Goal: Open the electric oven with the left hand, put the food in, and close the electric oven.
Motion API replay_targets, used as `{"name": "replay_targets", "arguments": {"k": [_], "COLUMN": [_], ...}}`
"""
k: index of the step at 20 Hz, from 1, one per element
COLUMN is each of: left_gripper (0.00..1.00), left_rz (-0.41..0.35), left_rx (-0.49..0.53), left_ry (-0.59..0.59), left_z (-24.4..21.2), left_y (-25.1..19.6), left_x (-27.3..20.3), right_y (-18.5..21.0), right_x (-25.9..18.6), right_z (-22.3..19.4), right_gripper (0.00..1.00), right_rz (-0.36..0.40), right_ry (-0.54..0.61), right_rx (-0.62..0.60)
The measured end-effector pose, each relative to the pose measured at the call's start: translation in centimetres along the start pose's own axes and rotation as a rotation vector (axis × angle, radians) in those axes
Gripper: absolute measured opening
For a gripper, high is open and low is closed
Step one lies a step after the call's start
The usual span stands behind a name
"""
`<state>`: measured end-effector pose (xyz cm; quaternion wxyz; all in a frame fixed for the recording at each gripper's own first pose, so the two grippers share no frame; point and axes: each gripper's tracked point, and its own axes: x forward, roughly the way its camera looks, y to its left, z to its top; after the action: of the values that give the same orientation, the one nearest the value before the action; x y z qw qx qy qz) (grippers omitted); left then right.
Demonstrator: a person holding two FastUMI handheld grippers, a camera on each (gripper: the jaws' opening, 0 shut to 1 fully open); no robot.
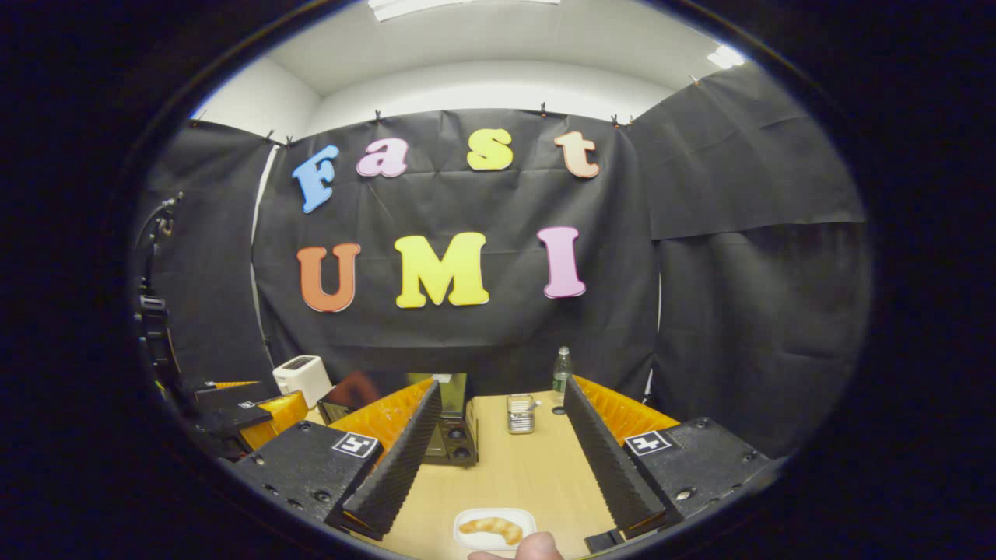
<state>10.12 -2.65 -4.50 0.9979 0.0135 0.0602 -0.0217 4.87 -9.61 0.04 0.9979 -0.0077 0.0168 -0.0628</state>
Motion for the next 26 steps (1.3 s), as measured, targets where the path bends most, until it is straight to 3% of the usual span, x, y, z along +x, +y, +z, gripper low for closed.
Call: {"name": "replay_targets", "arguments": {"k": [3, 16, 20, 26], "left_gripper": [0.94, 0.94, 0.94, 0.96], "left_rz": [-0.011, 0.04, 0.043, 0.07], "left_rx": [-0.031, -0.001, -0.024, 0.05], "left_ry": [0.075, 0.161, 0.189, 0.193], "left_z": [-2.1, -7.5, -9.1, -9.7], "left_y": [-0.2, 2.7, 2.9, 3.3], "left_x": [3.4, 18.7, 20.0, 19.8], "right_y": [-2.2, -8.4, -8.7, -8.5], "right_x": [0.7, 4.7, 5.8, 5.7], "right_z": [-1.1, -4.1, -4.5, -5.9], "right_gripper": [0.97, 1.0, 1.0, 1.0], "right_rz": [-0.033, -0.118, -0.118, -0.127], "right_ry": [0.047, 0.167, 0.186, 0.228], "right_rx": [-0.001, -0.021, -0.033, 0.0]}}
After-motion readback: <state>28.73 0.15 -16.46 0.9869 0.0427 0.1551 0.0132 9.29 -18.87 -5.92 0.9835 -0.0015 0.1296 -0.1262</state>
